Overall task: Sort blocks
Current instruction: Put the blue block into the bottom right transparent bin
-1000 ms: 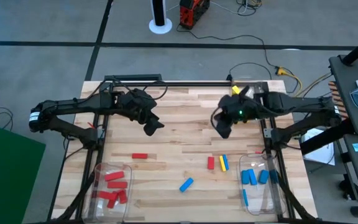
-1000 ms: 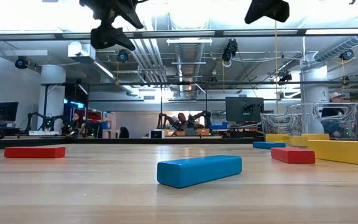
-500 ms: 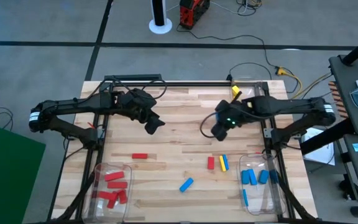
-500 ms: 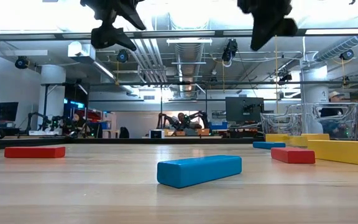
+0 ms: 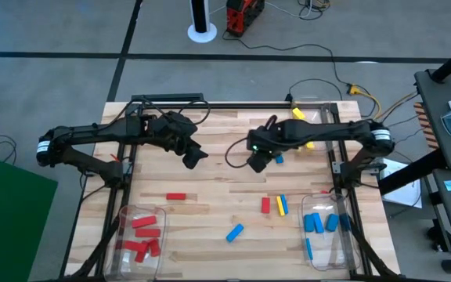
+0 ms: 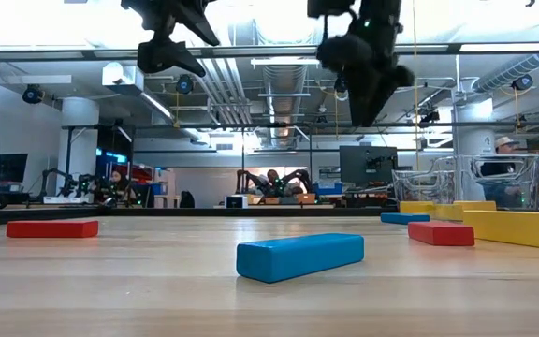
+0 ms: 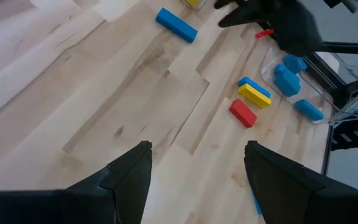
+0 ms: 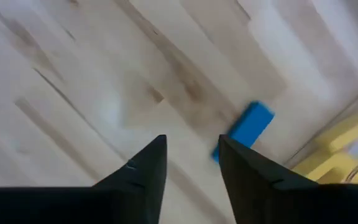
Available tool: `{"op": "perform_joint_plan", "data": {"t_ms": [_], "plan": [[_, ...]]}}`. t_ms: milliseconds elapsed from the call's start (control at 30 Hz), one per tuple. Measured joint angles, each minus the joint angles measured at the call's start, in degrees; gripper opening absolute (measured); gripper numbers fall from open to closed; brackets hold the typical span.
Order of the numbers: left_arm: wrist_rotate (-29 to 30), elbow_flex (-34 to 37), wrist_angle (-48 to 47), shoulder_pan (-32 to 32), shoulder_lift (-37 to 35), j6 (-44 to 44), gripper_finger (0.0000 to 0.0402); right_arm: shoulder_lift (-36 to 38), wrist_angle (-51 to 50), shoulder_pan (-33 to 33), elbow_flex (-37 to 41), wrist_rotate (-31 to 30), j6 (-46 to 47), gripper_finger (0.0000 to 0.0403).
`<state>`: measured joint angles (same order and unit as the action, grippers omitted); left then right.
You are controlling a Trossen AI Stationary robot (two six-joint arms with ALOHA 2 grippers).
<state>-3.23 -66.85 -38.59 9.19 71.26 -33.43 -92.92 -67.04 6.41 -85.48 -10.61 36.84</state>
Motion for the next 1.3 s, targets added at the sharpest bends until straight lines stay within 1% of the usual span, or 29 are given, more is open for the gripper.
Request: {"op": "perform_joint_plan", "data": {"t_ms": [100,133,200,300,367,533,700,867,1033,1300], "plan": [[1.1,0.0,0.0,0.0,0.0,0.7,0.0231,-1.9,0.0,1.9,-0.7,-0.1,-8.5,0.0147],[1.2,0.0,0.0,0.0,0.0,0.8,0.0231,-2.5,-0.2,2.6,-0.7,-0.1,-9.8,0.0155],[1.2,0.0,-0.1,0.0,0.0,1.1,0.0231,-3.7,-1.6,4.5,-0.6,0.3,-8.7,0.0170],[1.2,0.0,-0.1,0.0,0.0,1.2,0.0231,-5.9,-5.5,8.0,-0.5,1.2,-2.8,0.0194],[1.3,0.0,-0.1,0.0,0.0,1.4,0.0231,-7.2,-6.6,10.1,-0.5,2.7,-0.7,0.0210],[2.8,0.0,-0.1,0.0,0.0,2.4,0.0231,-10.7,-6.6,13.7,-0.5,3.5,-0.6,0.0247],[2.8,0.0,0.0,0.1,0.0,2.5,0.0231,-14.1,-6.7,14.8,-0.5,3.5,-1.3,0.0274],[2.8,0.0,0.0,0.1,0.0,2.5,0.0231,-16.3,-6.4,14.7,-0.3,3.5,-1.9,0.0292],[2.8,0.0,0.0,0.1,0.0,2.8,0.0231,-18.5,-6.2,14.8,-0.1,3.5,-3.5,0.0299],[2.8,0.0,-0.1,0.0,0.0,2.8,0.0231,-21.3,-6.0,14.8,0.3,3.5,-4.5,0.0293]]}}
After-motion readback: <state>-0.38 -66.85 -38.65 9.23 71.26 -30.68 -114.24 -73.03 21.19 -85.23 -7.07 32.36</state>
